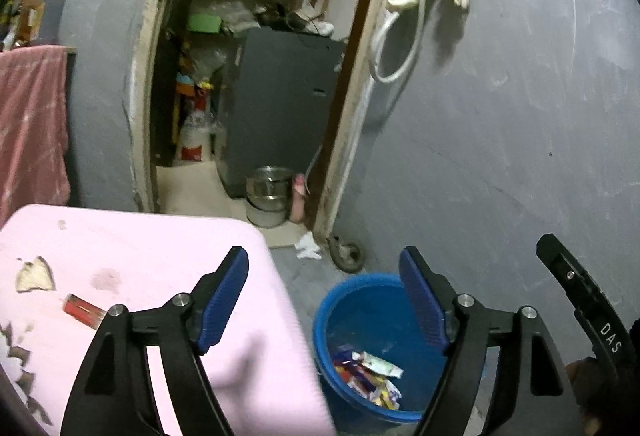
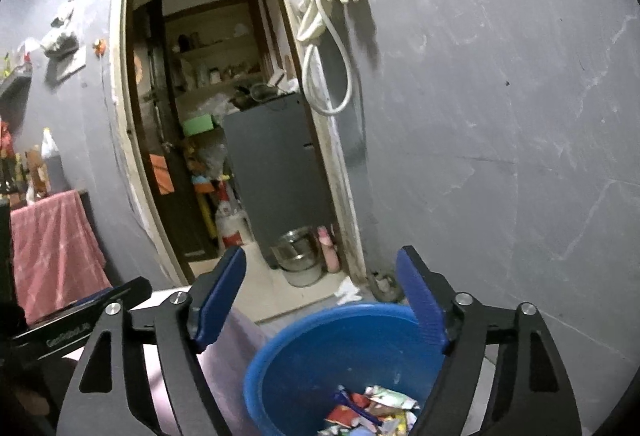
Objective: Collect trash
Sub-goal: 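Move both tools back over the table toward the lighter and paper scrap, then grasp the beige paper scrap with the left gripper while the right gripper grasps the red lighter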
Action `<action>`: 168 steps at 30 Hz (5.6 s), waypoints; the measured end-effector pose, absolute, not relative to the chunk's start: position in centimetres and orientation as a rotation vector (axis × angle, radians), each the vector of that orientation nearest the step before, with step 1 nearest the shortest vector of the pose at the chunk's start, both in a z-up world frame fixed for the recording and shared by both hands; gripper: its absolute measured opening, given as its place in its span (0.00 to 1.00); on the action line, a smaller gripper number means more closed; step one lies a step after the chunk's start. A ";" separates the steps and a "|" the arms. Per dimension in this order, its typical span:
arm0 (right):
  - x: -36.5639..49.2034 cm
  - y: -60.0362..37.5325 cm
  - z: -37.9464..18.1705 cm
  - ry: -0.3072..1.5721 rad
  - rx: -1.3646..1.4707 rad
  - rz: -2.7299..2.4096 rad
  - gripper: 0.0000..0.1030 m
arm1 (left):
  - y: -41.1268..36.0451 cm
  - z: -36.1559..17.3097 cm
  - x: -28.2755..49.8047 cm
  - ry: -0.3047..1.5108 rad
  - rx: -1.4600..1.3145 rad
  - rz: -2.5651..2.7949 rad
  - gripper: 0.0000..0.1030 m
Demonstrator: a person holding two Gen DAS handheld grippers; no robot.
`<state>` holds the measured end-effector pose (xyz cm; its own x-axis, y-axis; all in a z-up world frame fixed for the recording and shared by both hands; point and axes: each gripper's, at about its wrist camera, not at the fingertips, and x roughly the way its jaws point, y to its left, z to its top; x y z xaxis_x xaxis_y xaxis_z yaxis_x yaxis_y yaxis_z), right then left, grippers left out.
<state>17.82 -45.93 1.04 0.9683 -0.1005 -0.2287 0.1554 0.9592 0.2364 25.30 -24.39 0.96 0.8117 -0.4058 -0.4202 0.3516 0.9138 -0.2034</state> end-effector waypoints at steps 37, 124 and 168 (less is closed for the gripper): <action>22.8 -29.3 2.5 0.199 0.120 0.215 1.00 | -1.2 0.9 23.8 0.410 -0.082 -0.006 0.94; 32.2 -20.6 -6.7 0.837 0.011 0.492 0.21 | 1.0 -6.0 27.4 0.774 -0.168 -0.211 0.02; 30.8 -21.9 -7.3 0.868 -0.030 0.506 0.26 | -3.5 -6.9 29.2 0.778 -0.009 -0.189 0.02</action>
